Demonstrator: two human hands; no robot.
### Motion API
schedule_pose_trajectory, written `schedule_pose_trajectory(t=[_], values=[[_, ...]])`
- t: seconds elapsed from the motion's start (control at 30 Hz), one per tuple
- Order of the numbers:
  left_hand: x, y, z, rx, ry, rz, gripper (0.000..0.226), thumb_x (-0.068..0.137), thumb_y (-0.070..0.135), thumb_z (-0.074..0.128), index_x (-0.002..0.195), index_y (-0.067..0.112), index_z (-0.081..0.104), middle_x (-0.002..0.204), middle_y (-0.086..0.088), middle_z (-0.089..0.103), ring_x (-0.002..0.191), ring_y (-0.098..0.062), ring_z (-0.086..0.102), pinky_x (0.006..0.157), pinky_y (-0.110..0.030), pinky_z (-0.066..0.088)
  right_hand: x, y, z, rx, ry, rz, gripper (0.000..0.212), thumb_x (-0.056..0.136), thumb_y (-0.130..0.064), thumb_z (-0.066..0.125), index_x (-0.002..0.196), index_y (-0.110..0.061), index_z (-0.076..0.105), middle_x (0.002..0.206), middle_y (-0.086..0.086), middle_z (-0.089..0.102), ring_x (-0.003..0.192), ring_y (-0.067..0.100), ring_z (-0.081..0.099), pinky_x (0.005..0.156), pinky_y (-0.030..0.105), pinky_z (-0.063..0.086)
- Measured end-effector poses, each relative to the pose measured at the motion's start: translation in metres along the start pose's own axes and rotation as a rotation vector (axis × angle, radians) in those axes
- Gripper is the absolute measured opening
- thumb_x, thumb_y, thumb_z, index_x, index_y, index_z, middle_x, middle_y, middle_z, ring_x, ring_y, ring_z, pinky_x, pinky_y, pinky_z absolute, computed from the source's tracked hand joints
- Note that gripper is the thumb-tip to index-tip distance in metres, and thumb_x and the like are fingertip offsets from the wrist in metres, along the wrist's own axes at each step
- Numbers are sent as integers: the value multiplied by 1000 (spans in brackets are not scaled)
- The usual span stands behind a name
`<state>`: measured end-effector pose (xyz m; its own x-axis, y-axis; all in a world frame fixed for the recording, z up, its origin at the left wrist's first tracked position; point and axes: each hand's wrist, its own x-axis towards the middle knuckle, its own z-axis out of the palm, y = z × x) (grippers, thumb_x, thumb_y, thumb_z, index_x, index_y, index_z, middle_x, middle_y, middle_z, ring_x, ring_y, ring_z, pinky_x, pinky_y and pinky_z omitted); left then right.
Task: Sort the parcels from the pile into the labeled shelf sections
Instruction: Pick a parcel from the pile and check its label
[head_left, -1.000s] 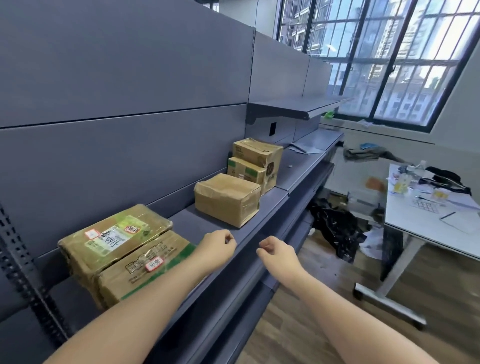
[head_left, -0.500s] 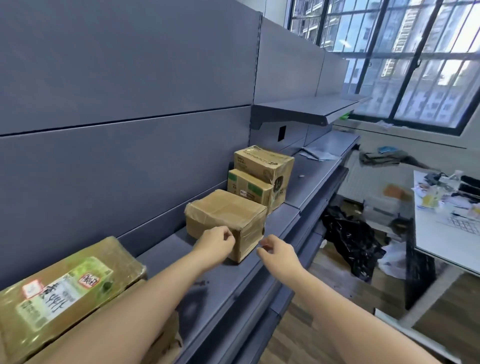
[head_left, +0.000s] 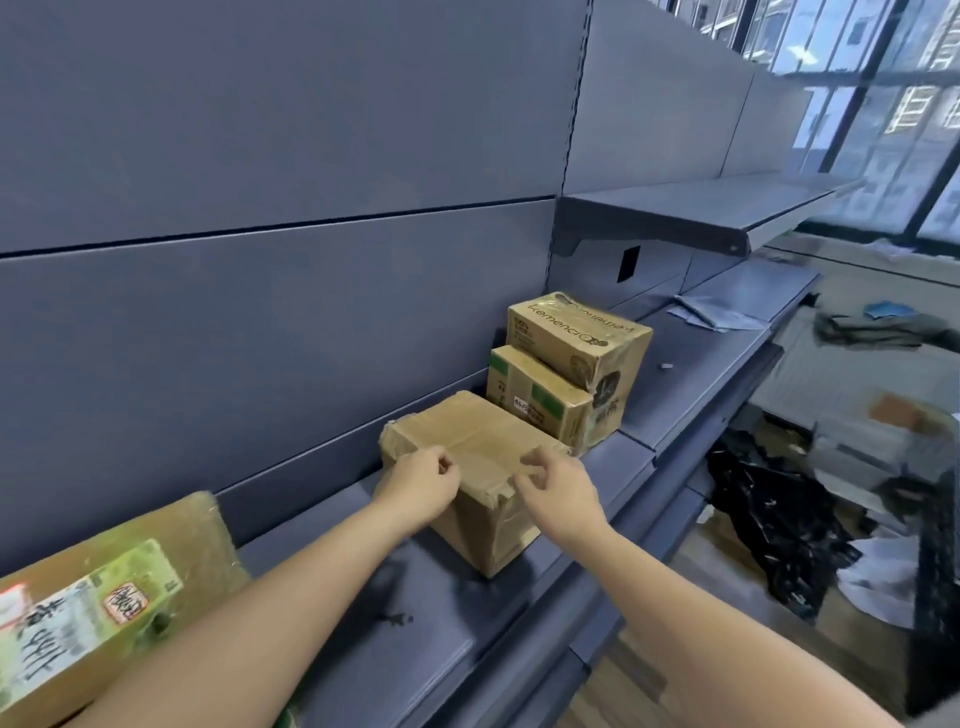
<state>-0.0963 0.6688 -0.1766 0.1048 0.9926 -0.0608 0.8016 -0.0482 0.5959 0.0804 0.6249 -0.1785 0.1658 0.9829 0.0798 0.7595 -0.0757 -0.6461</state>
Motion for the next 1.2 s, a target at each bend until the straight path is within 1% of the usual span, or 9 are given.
schedule_pose_trajectory(t=[0.13, 0.33, 0.47, 0.67, 0.77, 0.87, 0.97, 1.03, 1.2], values=[[12, 0, 14, -36, 71, -96, 33, 93, 38, 51, 116, 15, 55, 122, -5, 56, 107, -25, 56, 92, -37, 48, 25, 7, 2, -185, -78, -188, 44, 90, -52, 51, 120, -21, 59, 118, -2, 59, 114, 19, 47, 92, 34, 41], [22, 6, 39, -167, 92, -328, 70, 90, 52, 53, 144, 14, 33, 141, -12, 43, 126, -32, 46, 103, -44, 42, 44, 18, 14, -327, -310, -344, 98, 63, -83, 19, 137, -25, 48, 147, -2, 44, 141, 21, 29, 116, 42, 20], [27, 16, 59, -261, 124, -461, 81, 91, 53, 51, 152, 14, 16, 148, -16, 32, 128, -36, 44, 104, -43, 41, 43, 35, 24, -357, -309, -434, 76, 86, -74, 37, 146, -27, 37, 155, -5, 32, 146, 19, 19, 119, 42, 6], [22, 38, 76, -256, 169, -563, 92, 97, 47, 46, 151, 13, -20, 160, -16, -13, 140, -37, 30, 110, -39, 31, 41, 48, 24, -380, -332, -521, 81, 85, -74, 26, 152, -27, 25, 161, -3, 20, 149, 19, 9, 119, 39, -1], [18, 40, 78, -289, 189, -551, 88, 99, 41, 45, 151, 14, -21, 160, -17, -13, 137, -35, 34, 101, -33, 36, 45, 51, 18, -368, -355, -571, 78, 87, -71, 38, 151, -28, 26, 160, -5, 20, 148, 18, 11, 118, 38, 2], [19, 40, 78, -303, 181, -543, 89, 100, 41, 45, 150, 13, -22, 159, -21, -7, 133, -36, 39, 92, -31, 40, 53, 51, 7, -295, -429, -556, 84, 76, -72, 29, 146, -28, 38, 155, -5, 32, 143, 18, 23, 115, 33, 12], [18, 40, 77, -284, 160, -533, 89, 100, 42, 42, 148, 12, -26, 159, -21, -8, 135, -36, 37, 98, -32, 38, 69, 56, -1, -200, -359, -508, 54, 80, -55, 41, 119, -23, 61, 121, -3, 60, 115, 19, 48, 99, 28, 32], [14, 41, 76, -287, 155, -532, 87, 101, 41, 40, 148, 12, -27, 159, -20, -11, 139, -36, 32, 102, -32, 35, 83, 64, -5, -206, -237, -487, 35, 85, -41, 48, 107, -19, 63, 108, -1, 62, 105, 21, 52, 94, 30, 38], [10, 38, 73, -312, 135, -547, 86, 102, 41, 38, 148, 12, -28, 160, -18, -13, 144, -36, 23, 112, -37, 25, 95, 63, -20, -23, -309, -178, 52, 96, -29, 49, 144, -10, 38, 139, 8, 48, 124, 24, 47, 99, 33, 39]])
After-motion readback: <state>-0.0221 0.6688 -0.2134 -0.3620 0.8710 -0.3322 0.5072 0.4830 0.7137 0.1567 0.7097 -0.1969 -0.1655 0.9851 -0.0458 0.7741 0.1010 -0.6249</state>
